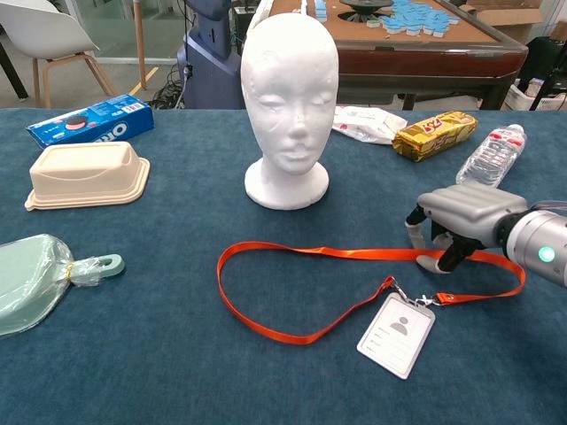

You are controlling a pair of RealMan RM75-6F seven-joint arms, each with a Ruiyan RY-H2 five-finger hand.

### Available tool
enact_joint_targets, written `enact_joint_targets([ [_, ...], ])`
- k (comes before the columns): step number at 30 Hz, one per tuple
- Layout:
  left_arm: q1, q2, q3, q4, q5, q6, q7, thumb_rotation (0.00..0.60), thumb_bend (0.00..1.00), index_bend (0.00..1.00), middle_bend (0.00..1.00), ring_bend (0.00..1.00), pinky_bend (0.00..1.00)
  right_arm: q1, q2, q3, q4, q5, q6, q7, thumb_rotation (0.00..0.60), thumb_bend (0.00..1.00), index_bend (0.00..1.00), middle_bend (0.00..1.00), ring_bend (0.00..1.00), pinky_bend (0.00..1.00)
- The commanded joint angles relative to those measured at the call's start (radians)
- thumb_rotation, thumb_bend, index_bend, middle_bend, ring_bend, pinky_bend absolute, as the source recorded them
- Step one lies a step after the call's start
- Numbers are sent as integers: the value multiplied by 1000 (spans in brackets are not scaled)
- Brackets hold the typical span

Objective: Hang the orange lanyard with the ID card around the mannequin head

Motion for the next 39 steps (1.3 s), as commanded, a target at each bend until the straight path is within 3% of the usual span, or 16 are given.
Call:
enact_joint_targets([
  [1,0,-1,0,0,0,0,0,600,140,32,143,230,327,3,1,-3,-2,1,2,2,600,436,547,915,918,904],
  [12,1,-3,-1,8,2,0,-7,600,140,32,143,230,327,-13,13,-16,-6,-12,46,37,600,443,621,934,930,918],
  [31,-25,-8,-4,16,21,-21,-12,600,140,32,143,230,327,-141,147,-46,-64,-23,164,140,600,443,619,935,930,918],
  [33,-30,-6,-6,14,24,-26,-9,600,140,32,143,230,327,-142,153,-46,-70,-17,160,138,600,431,548,932,930,918],
  [35,-40,-2,-8,13,30,-34,-8,600,140,32,144,230,327,-144,163,-44,-89,-15,158,139,600,312,278,920,928,918],
  [37,-57,3,-12,12,37,-49,-14,600,140,32,144,230,327,-144,176,-41,-116,-25,163,140,600,188,92,910,927,919],
  [39,-77,9,-17,8,44,-68,-18,600,140,36,143,231,327,-146,188,-41,-141,-45,177,139,600,104,22,904,926,919],
])
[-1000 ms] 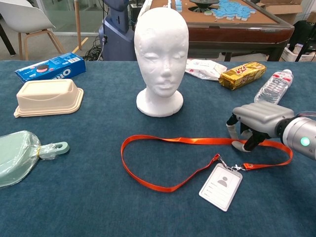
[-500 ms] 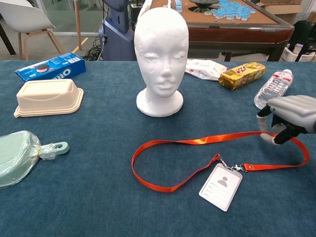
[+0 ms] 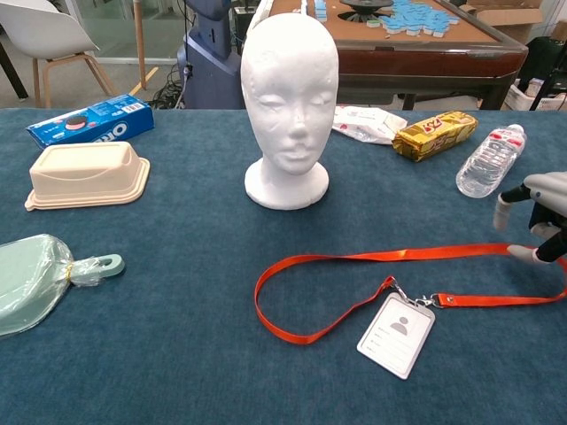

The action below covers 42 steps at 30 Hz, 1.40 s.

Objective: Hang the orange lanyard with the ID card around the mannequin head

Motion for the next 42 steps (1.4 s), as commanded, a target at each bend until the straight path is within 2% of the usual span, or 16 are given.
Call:
enact_joint_targets([
  [1,-38,11,-11,-6,17,-34,-7,600,140,45,144,231,327,-5,25,2,-46,-36,25,2,600,72,6,901,925,919],
  [5,-97,18,-27,-18,37,-89,0,600,140,122,160,237,336,-15,60,3,-109,-99,64,20,600,41,0,895,924,918],
  [12,-218,5,-58,-54,50,-214,20,600,140,324,344,396,448,-40,145,10,-231,-210,144,46,600,42,0,894,924,918],
  [15,-278,-2,-72,-70,46,-285,29,600,140,356,385,434,489,-52,180,16,-272,-236,172,47,600,42,0,894,924,919],
  [20,-370,-25,-93,-116,6,-410,84,596,140,351,391,440,533,-75,232,23,-318,-261,204,68,600,43,0,894,924,918],
  [25,-451,-95,-107,-128,-41,-509,203,512,139,350,405,463,577,-96,262,25,-326,-271,219,96,600,43,0,894,924,919],
  [28,-493,-147,-116,-119,-65,-546,265,386,126,353,416,480,592,-107,275,26,-323,-272,222,112,600,43,0,894,924,919],
  [33,-551,-224,-128,-101,-105,-589,349,249,98,373,422,486,598,-120,289,27,-318,-275,223,135,600,43,0,894,924,919],
  [38,-603,-307,-136,-73,-165,-623,464,187,93,382,427,490,604,-129,298,30,-310,-274,217,156,600,43,0,895,924,919],
  [39,-610,-321,-137,-66,-175,-624,482,186,93,382,429,492,604,-130,299,31,-309,-274,216,159,600,43,0,895,924,919],
  [40,-619,-340,-138,-59,-182,-624,498,243,93,385,432,495,604,-131,301,31,-307,-274,214,162,600,43,0,895,924,919],
  [42,-631,-364,-135,-45,-168,-615,497,495,94,394,441,505,605,-134,303,32,-302,-272,211,168,600,43,0,895,924,919],
])
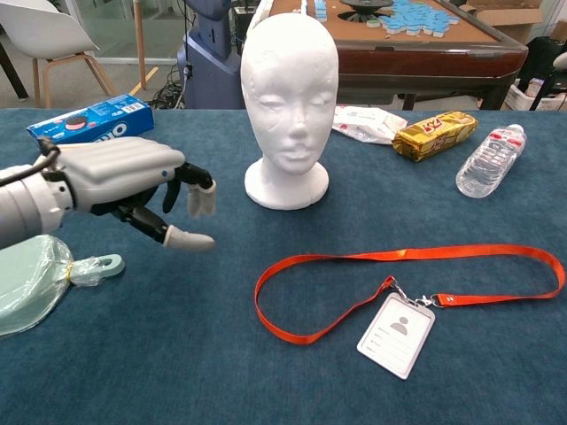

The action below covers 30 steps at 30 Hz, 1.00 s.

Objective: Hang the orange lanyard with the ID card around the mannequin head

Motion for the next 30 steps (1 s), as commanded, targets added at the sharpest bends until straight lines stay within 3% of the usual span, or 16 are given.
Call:
enact_joint_targets([
  [1,-35,-51,5,31,15,1,-6,582,94,397,444,508,605,-4,3,2,6,4,-4,8,600,43,0,895,924,919],
  [4,-63,-35,29,21,69,-31,-109,600,150,400,448,513,606,-8,7,5,13,8,-8,16,600,43,0,895,924,919],
  [7,-107,-16,51,32,124,-79,-183,600,314,400,448,519,606,-9,6,7,17,9,-11,21,600,42,0,895,924,918],
  [15,-196,-2,72,32,140,-185,-183,600,643,348,448,553,614,-20,4,9,22,16,-13,26,600,43,0,895,924,918],
  [19,-221,-17,70,48,100,-221,-120,600,717,338,451,569,637,-27,6,10,20,14,-7,30,600,43,0,895,924,919],
  [30,-235,-17,82,33,28,-220,-42,600,727,298,521,625,704,-37,7,12,22,7,-8,40,600,43,0,898,924,919],
])
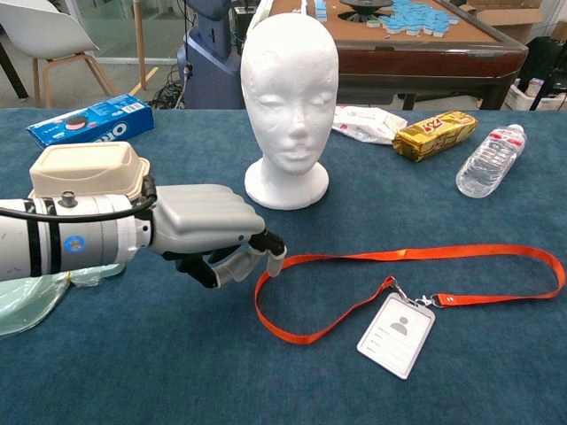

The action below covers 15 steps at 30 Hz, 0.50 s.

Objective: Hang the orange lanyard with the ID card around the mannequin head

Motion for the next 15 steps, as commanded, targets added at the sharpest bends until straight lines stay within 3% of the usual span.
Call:
enact_joint_targets([
  [1,-6,7,6,-11,-7,1,9,600,726,297,521,625,704,-1,-1,0,2,-1,-2,2,600,43,0,898,924,919],
  [15,-41,-28,34,-10,-47,8,177,600,723,277,528,630,713,-16,10,3,2,-11,2,22,600,43,0,898,924,919],
])
